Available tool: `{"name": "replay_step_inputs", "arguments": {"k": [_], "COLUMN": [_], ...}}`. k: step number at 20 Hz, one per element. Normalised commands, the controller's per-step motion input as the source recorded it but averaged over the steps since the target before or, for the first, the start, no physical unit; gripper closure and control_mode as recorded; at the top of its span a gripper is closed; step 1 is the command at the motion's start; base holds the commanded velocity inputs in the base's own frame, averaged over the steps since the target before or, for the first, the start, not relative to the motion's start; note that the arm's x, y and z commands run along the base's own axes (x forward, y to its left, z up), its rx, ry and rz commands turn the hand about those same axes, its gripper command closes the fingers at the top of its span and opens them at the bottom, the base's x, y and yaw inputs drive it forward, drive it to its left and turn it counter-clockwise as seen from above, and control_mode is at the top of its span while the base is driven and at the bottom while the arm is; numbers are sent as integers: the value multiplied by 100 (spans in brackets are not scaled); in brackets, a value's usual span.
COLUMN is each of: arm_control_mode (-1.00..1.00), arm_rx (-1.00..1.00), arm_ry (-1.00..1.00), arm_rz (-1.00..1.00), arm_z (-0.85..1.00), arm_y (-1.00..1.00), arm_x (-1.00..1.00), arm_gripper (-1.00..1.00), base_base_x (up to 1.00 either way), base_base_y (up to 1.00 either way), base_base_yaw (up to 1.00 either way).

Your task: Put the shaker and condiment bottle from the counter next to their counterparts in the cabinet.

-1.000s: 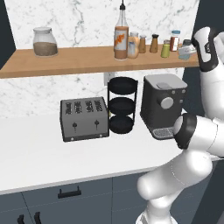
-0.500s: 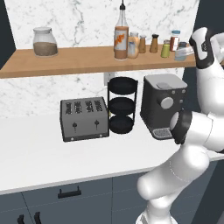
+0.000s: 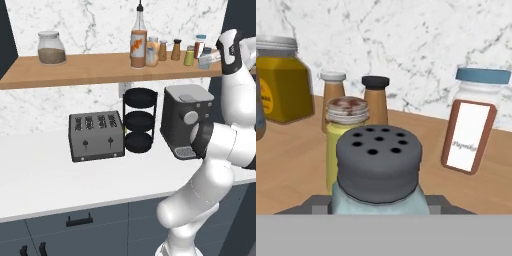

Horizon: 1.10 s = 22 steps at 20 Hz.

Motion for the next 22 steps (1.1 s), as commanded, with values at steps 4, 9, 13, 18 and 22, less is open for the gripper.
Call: {"name": "replay_step_inputs", "arguments": {"k": [4, 9, 13, 18, 22], "arm_control_mode": [-100, -100, -100, -100, -100], "arm_rx": [0, 0, 0, 0, 0], "arm_ry": [0, 0, 0, 0, 0], "arm_rz": [5, 5, 5, 5, 6], "arm_z": [-16, -12, -12, -15, -18], "arm_y": [0, 0, 0, 0, 0], "arm_x": [29, 25, 27, 30, 11], "arm_gripper": [100, 100, 100, 100, -100], "base_base_x": [0, 0, 0, 0, 0], "base_base_y": [0, 0, 0, 0, 0], "base_base_yaw": [0, 0, 0, 0, 0]}}
